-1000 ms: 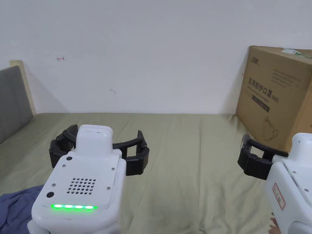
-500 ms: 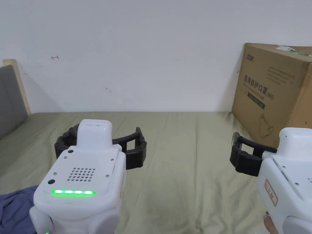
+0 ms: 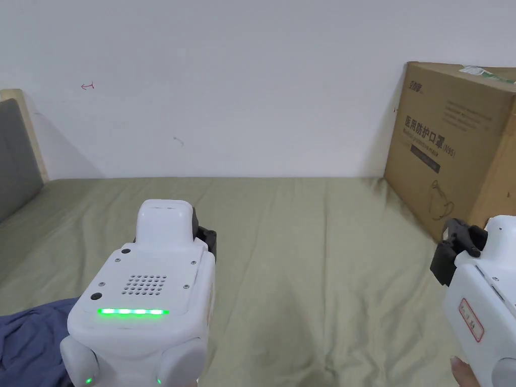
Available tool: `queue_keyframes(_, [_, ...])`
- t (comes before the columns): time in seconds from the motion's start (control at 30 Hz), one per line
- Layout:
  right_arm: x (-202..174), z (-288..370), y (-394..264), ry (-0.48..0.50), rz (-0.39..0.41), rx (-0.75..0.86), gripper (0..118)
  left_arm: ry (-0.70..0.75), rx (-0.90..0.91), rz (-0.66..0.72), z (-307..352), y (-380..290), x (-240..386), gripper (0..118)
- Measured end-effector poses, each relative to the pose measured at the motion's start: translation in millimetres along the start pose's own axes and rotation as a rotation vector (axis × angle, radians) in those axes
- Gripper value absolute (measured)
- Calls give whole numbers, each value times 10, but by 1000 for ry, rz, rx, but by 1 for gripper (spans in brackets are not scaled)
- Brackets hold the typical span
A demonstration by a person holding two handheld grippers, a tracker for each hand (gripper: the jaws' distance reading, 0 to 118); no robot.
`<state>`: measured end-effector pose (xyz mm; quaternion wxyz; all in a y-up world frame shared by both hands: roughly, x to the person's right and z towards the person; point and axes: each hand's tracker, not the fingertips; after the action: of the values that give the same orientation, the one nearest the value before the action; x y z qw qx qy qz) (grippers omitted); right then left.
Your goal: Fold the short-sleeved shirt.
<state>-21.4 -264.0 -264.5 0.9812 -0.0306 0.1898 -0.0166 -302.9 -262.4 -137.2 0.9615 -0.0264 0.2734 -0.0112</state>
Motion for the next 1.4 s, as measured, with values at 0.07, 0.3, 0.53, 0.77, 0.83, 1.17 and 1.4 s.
queue_keyframes(0.07, [-23,-16,-15,-8,4,3,0,3,-3,2,-8,-26,-63,0])
queue_keyframes(0.3, [-854,-352,-174,246,-67,-81,0,247,-21,-49,264,-111,-1083,0])
queue_keyframes(0.53, [-1776,-347,-186,578,-54,-91,0,459,-39,107,654,-228,-2143,0])
queue_keyframes(0.77, [-1770,-481,-177,643,-36,-180,0,283,-436,37,21,-350,-2419,0])
queue_keyframes(0.83, [-1697,-536,-228,620,-30,-230,0,180,-727,89,-444,-600,-2606,0])
queue_keyframes(1.17, [-1340,-901,-582,483,26,-420,0,134,-1051,225,-1765,-2061,-2829,95])
queue_keyframes(1.4, [-1265,-978,-749,458,64,-480,0,119,-1133,228,-2090,-2861,-2790,115])
